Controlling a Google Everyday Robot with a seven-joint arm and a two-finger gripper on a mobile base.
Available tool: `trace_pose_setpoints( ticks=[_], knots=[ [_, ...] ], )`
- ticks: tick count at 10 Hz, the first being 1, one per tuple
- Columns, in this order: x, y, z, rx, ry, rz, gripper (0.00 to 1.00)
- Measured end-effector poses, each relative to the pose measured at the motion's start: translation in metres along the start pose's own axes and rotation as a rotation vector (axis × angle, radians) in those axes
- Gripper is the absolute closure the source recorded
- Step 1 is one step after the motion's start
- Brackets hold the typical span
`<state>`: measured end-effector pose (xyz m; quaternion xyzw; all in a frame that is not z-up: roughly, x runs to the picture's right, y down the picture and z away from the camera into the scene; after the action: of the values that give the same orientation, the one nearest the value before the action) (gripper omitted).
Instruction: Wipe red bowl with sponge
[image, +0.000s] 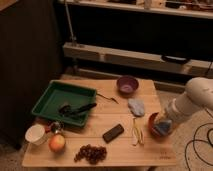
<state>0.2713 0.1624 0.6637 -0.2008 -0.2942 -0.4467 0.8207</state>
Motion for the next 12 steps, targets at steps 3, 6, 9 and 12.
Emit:
trace_pose_setpoints(
  ticks=[3,6,9,12],
  knots=[
    [0.002,-0.002,0.005,0.015,-0.012,-0.011,1.00],
    [0.009,-0.008,0.012,-0.008,-0.014,-0.014,1.00],
    [0.007,0.000,0.012,-0.041,-0.018,0.010,1.00],
    [-0.004,0.018,0.004,-0.030,-0.010,0.029,1.00]
  ],
)
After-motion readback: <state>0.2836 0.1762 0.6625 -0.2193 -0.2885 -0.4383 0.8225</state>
